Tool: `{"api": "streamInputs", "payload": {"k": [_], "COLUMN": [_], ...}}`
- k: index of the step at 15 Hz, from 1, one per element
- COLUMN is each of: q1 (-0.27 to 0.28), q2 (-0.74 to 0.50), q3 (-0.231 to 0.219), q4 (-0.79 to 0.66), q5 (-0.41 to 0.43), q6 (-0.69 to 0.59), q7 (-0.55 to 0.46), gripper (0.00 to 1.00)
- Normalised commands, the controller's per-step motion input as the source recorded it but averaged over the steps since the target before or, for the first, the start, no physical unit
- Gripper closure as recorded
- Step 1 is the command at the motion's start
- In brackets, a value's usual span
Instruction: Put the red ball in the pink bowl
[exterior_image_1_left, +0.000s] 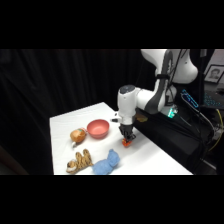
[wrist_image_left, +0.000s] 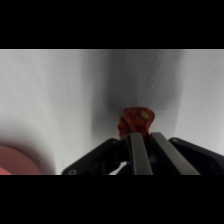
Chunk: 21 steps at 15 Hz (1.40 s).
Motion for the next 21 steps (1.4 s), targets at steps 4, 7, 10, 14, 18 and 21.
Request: {"api": "streamInputs", "payload": {"k": [4,7,10,14,18,21], "q1": [-0.088,-0.082,-0.079,-0.103,-0.154,-0.163], "q2": [-0.38,-0.33,-0.23,-0.14,-0.05,-0.01], "q3": [0.029,0.002,-0.008,-0.047,-0.08,-0.082], "q4": [0.01,0.05,0.1,0.16,0.22,0.24], "q5": [0.006,-0.021,-0.001,-0.005,0.088,0.162], "q6": [-0.39,-0.38,-0.33,-0.26,-0.21,-0.22], "q7": [-0.24,-0.21,-0.21,-0.23,-0.34,-0.38], "gripper": [0.97,0.98,0.98,0.98,0.98,0.98]}}
